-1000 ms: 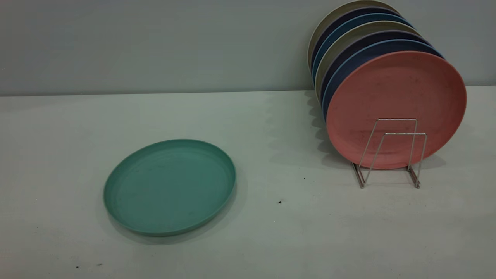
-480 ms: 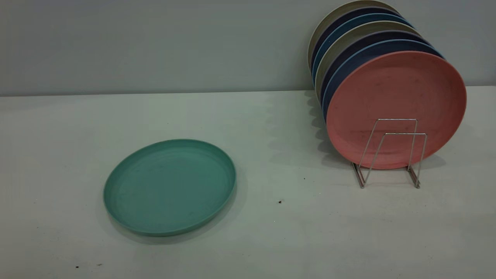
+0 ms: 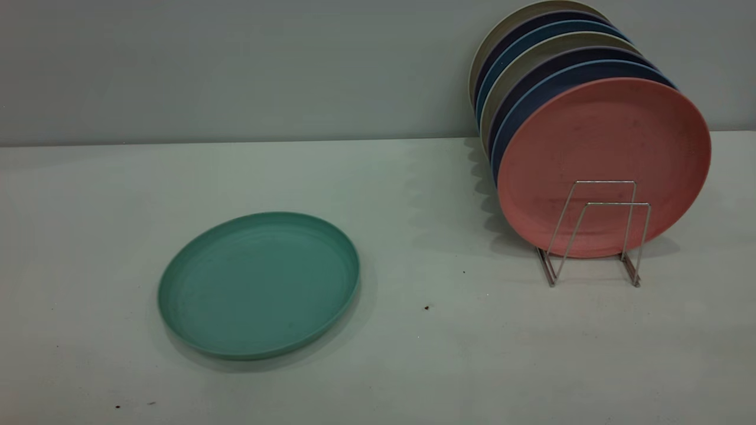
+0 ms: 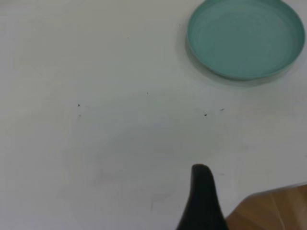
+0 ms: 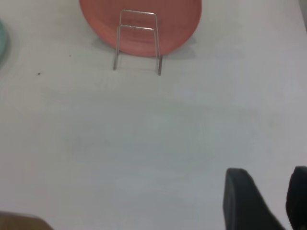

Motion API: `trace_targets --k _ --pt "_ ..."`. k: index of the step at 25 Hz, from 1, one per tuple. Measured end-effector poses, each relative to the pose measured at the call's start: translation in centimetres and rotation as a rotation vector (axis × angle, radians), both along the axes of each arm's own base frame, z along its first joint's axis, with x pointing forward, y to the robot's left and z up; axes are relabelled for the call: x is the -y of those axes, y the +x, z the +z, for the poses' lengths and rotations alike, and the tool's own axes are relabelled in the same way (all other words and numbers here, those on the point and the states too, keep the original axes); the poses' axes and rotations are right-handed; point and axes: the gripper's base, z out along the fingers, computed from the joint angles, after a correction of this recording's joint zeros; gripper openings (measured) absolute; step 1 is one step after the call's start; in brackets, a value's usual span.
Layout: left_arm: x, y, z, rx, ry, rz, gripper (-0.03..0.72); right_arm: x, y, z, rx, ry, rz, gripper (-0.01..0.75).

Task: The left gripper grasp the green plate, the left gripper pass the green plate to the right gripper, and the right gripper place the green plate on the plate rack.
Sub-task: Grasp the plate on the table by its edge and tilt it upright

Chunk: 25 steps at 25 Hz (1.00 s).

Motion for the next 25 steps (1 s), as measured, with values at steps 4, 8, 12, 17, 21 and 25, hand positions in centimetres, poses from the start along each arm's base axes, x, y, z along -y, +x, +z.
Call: trace_targets --k 4,8,12,17,21,25 --pt "0.1 0.0 0.0 0.001 -0.009 -0.006 0.589 0.0 0.0 0.0 0.0 0.003 0.002 0.238" --pt "0.5 0.0 0.0 0.001 -0.047 -0.032 0.589 -0.1 0.0 0.0 -0.001 0.008 0.002 0.238" --pt "0.5 0.0 0.1 0.005 -0.077 -0.008 0.589 -0.3 0.0 0.1 0.002 0.033 0.014 0.241" --pt "-0.3 1.7 3.0 0.086 -0.157 0.15 0.589 -1.3 1.6 1.9 0.004 0.134 0.066 0.304" --pt "-0.4 5.5 5.4 0.039 -0.128 0.143 0.589 -1.7 5.5 3.6 -0.004 0.162 0.062 0.432" --pt "0.1 10.2 7.1 -0.08 -0.108 0.072 0.589 -1.9 9.7 4.9 -0.09 0.107 0.08 0.517"
